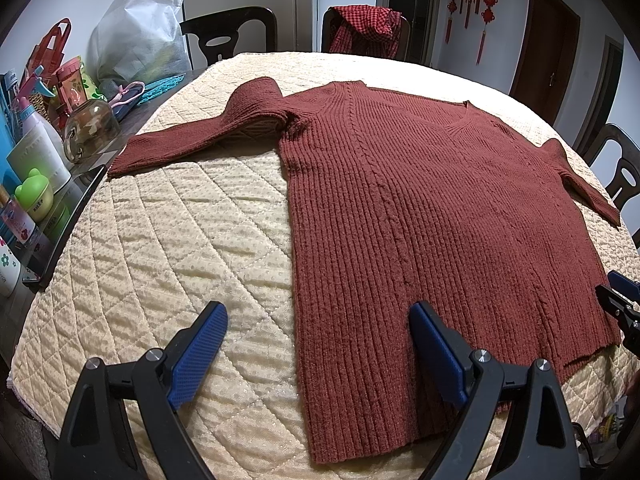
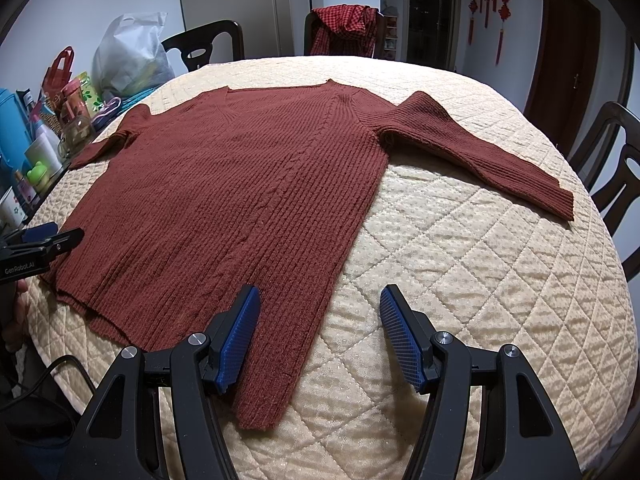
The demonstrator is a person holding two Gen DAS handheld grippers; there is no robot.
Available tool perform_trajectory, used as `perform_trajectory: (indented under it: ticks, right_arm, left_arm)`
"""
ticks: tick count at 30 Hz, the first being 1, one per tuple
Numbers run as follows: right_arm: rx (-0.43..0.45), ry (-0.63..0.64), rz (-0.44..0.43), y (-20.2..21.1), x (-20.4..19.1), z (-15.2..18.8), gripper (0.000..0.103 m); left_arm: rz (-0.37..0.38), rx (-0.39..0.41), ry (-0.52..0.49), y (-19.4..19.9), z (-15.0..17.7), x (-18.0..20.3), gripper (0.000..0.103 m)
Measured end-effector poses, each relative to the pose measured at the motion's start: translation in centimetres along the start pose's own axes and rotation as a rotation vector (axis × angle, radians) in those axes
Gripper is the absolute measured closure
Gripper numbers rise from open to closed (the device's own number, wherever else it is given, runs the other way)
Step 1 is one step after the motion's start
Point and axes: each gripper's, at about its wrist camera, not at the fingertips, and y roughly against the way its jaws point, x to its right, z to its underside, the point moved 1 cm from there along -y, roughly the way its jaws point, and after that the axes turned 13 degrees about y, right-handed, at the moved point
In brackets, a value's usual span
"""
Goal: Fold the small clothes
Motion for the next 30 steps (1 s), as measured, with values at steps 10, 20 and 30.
perform_trajectory:
  ticks: [10, 20, 30]
  right_arm:
    - [-0.001, 0.001, 0.000, -0.02, -0.06, 0.10, 0.040]
    - [-0.001, 0.000, 0.001, 0.01, -0.18, 0.06, 0.040]
    - [-0.001, 0.000, 0.001, 0.03, -0.23, 0.08, 0.040]
  left_arm:
    - [0.000, 0.001, 0.000, 0.00, -0.01, 0.00, 0.009]
    - [0.000, 0.000, 0.000, 0.00, 0.00, 0.00, 0.009]
    - [0.000, 0.000, 0.000, 0.00, 0.00, 0.00, 0.009]
